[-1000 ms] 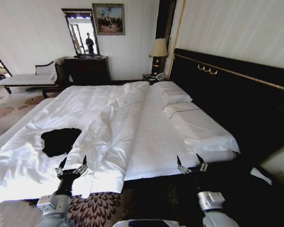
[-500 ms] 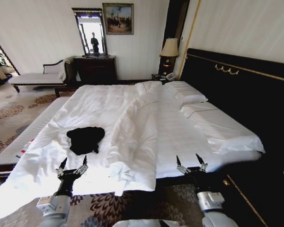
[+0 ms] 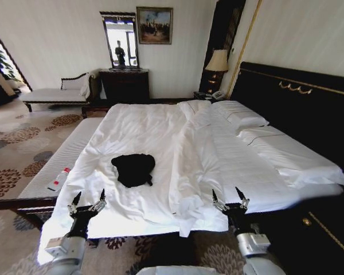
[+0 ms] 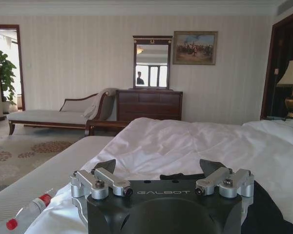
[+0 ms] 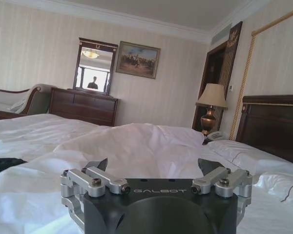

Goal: Fold the clothes on the bed.

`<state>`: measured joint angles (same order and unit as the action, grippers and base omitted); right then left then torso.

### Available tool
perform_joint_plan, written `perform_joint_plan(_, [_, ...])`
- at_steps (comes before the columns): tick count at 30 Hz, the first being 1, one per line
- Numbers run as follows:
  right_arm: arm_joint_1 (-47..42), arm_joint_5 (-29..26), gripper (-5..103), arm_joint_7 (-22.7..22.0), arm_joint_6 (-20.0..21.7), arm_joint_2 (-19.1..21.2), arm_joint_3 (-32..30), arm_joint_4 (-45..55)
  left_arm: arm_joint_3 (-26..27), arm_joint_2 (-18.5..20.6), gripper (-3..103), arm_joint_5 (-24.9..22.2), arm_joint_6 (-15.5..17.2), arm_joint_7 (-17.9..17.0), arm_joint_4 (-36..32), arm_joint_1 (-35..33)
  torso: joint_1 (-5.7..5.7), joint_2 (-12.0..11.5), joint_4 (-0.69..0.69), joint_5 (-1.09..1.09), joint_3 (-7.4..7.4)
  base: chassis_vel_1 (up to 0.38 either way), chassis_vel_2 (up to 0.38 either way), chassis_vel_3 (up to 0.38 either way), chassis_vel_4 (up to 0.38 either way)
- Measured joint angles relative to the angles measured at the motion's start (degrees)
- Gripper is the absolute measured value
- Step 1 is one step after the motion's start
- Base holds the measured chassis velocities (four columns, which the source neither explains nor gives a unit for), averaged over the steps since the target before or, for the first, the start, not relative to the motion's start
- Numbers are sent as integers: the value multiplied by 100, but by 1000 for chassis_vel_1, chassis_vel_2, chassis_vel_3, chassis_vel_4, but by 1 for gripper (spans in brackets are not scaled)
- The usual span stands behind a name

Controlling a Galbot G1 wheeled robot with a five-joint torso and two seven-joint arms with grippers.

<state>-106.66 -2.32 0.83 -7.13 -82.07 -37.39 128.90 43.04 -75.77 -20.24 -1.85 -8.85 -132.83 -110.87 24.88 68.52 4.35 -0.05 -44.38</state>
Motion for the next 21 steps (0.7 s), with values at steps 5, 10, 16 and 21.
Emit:
perform_joint_plan(5, [-168,-247,100,-62,22,-48,322,188,7,-1,98,-7,-8,2,26,0,3,-2,-1,9,-1,-110,133,131,-145])
perform_joint_plan(10, [-426,-90,100,-69,14,-157,661,325,22,-7,98,-34,-20,5,48,-6,7,-4,1,8,-2,-143,20,127,-33])
perform_joint_plan(16, [-823,270,100,-33,-2,-349,1252,618,36,-30,98,-65,-46,7,94,-18,-1,-1,-1,2,1,-6,1,-1,3])
perform_joint_plan(21, [-1090,689,100,105,-80,-404,1797,703,41,-37,98,-67,-51,7,113,-16,-2,1,0,3,1,45,6,-31,3])
